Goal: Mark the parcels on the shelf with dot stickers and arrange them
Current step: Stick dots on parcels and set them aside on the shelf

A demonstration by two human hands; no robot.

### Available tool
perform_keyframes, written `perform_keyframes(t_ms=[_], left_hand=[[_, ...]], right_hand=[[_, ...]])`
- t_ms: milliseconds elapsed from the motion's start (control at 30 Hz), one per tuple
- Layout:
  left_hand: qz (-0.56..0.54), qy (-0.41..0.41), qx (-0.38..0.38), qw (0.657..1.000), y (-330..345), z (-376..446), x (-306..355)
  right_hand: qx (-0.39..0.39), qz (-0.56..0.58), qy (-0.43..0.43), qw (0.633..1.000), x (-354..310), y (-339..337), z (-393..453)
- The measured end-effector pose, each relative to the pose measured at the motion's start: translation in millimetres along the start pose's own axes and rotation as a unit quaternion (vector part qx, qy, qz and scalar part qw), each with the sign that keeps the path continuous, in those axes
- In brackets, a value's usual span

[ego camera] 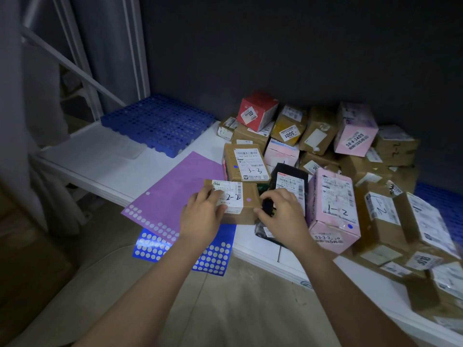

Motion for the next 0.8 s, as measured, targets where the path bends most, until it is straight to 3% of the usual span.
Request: perform_keyframes(t_ms=[200,367,467,600,800], left_hand=[[-0.022,0.007,-0.004,1.0,0,17,9],[-0.007,-0.024,-0.001,1.0,-2,51,7],[0.013,-0.059,0.007,0.998,-4,67,6],[0.056,0.011,0.046,0.997,-3,81,38],[0.04,0.053,0.004,0.998,13,122,70]], right_hand=[[0.003,-0.039,0.036,0.999,10,-2,20],[-0.033,-0.006,0.032,0.999,21,2,38],[0.013,0.029,0.037,0.999,28,-8,50],[0.037,0.009,0.07,0.997,44,-17,75],[0.051,-0.004,0.101,0.994,54,-25,129]])
Point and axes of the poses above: each hand's wrist, its own z-axis towards the middle knuckle, its own y-axis out of the palm, x = y × z, the point moved 8 cm from there along z, towards the middle knuckle, and after that the axes turned 4 degrees about z, right-handed, at the moved point
